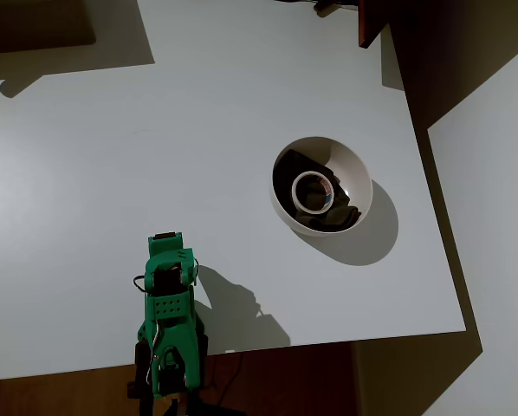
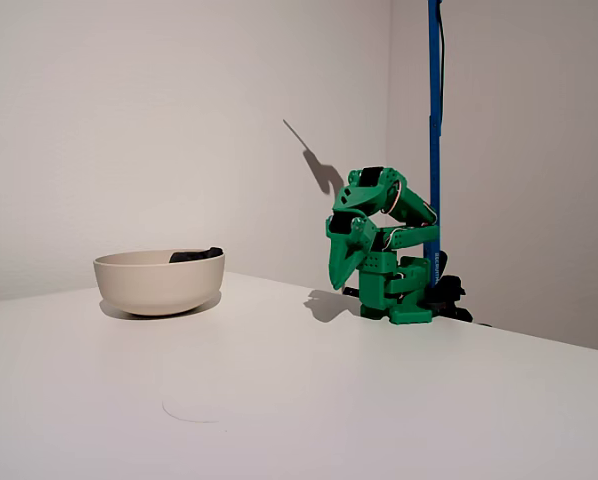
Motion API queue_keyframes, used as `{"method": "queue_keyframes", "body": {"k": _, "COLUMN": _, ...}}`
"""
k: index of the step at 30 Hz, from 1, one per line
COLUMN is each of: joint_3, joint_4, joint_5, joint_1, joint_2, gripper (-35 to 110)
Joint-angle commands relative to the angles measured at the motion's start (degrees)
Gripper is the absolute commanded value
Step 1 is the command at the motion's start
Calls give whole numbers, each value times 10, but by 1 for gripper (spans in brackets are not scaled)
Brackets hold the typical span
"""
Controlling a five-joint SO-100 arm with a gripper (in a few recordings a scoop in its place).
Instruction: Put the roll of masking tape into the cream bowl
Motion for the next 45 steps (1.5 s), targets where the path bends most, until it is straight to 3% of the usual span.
{"method": "queue_keyframes", "body": {"k": 1, "joint_3": 11, "joint_4": 20, "joint_5": -10, "joint_1": 3, "joint_2": 52, "gripper": -8}}
{"method": "queue_keyframes", "body": {"k": 45, "joint_3": 59, "joint_4": 24, "joint_5": 1, "joint_1": 11, "joint_2": 75, "gripper": -8}}
